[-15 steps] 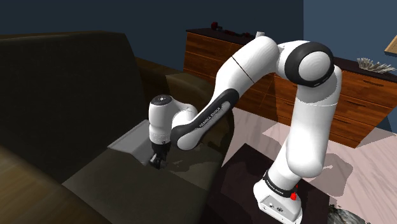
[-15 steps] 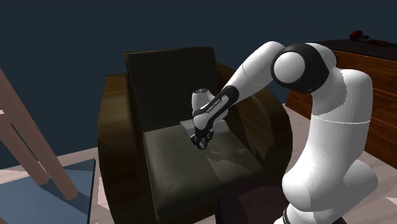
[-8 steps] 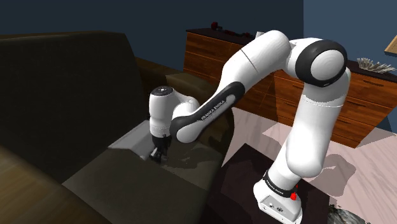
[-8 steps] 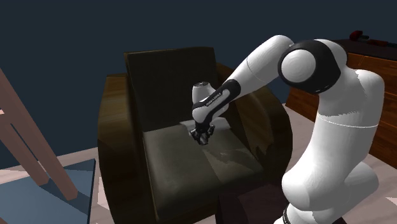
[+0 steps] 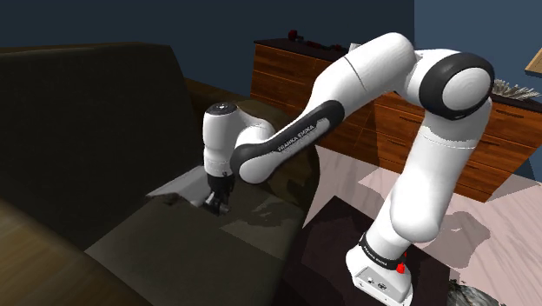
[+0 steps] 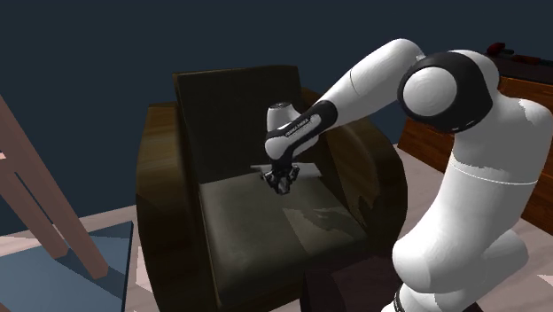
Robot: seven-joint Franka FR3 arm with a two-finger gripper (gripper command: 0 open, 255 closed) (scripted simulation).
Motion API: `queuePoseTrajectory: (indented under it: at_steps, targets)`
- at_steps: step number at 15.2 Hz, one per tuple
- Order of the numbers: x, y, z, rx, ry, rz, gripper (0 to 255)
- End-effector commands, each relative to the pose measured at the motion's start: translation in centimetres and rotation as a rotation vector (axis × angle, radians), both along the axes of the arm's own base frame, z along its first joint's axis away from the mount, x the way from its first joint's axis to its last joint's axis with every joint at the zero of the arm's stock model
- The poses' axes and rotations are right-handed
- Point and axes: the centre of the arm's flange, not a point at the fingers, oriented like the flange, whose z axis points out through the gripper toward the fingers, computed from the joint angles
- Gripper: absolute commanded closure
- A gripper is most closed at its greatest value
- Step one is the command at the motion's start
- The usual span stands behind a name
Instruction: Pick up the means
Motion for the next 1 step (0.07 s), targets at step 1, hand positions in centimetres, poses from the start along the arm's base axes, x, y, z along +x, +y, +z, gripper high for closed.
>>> queuePoseTrajectory:
  at_steps: [1]
  targets:
    - [0.0,-0.05,0.37,0.001,-0.001,0.001,255]
